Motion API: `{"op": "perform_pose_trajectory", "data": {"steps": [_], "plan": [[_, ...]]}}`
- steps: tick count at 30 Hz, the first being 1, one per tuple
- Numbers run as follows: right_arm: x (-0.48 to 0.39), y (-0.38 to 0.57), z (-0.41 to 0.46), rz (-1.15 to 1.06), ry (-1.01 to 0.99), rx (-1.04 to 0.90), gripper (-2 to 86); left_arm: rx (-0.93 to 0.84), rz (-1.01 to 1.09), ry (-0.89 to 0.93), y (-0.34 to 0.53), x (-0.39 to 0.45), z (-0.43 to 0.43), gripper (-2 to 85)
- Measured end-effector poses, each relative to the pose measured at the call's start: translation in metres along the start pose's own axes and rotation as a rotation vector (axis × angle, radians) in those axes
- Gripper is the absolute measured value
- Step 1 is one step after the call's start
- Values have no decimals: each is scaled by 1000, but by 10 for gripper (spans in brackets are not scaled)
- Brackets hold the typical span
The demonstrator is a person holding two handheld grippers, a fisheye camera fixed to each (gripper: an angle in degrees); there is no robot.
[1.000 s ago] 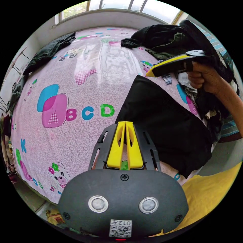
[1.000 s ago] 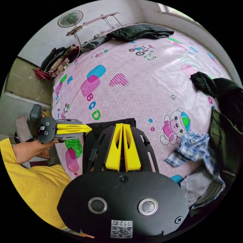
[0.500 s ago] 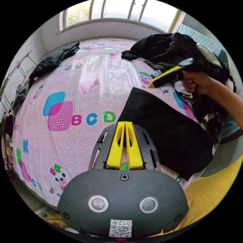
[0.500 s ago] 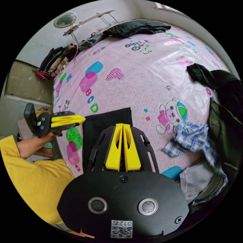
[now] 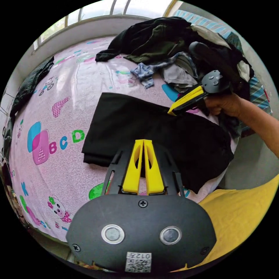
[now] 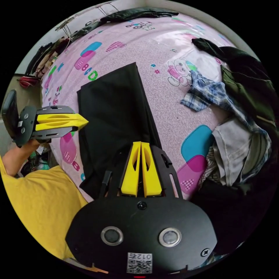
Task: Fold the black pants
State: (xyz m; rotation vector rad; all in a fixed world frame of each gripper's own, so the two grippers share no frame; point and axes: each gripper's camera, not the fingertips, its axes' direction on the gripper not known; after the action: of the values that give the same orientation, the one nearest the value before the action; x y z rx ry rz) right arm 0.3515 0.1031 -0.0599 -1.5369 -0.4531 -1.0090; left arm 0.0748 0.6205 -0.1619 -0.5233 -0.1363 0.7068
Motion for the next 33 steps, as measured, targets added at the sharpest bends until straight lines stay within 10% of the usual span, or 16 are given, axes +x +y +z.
{"op": "perform_pose_trajectory", "data": {"steps": [8,18,33], "plan": [[29,65,51,24,-25,-41,-1,-216,249,-57,-8,110,60,4],[-27,165,58,-388,-210,29,0,-174,-320,-83,23,120,30,6],[-24,240,119,-488,-124,-77,-1,-263,-306,-187,3,186,79,5]]}}
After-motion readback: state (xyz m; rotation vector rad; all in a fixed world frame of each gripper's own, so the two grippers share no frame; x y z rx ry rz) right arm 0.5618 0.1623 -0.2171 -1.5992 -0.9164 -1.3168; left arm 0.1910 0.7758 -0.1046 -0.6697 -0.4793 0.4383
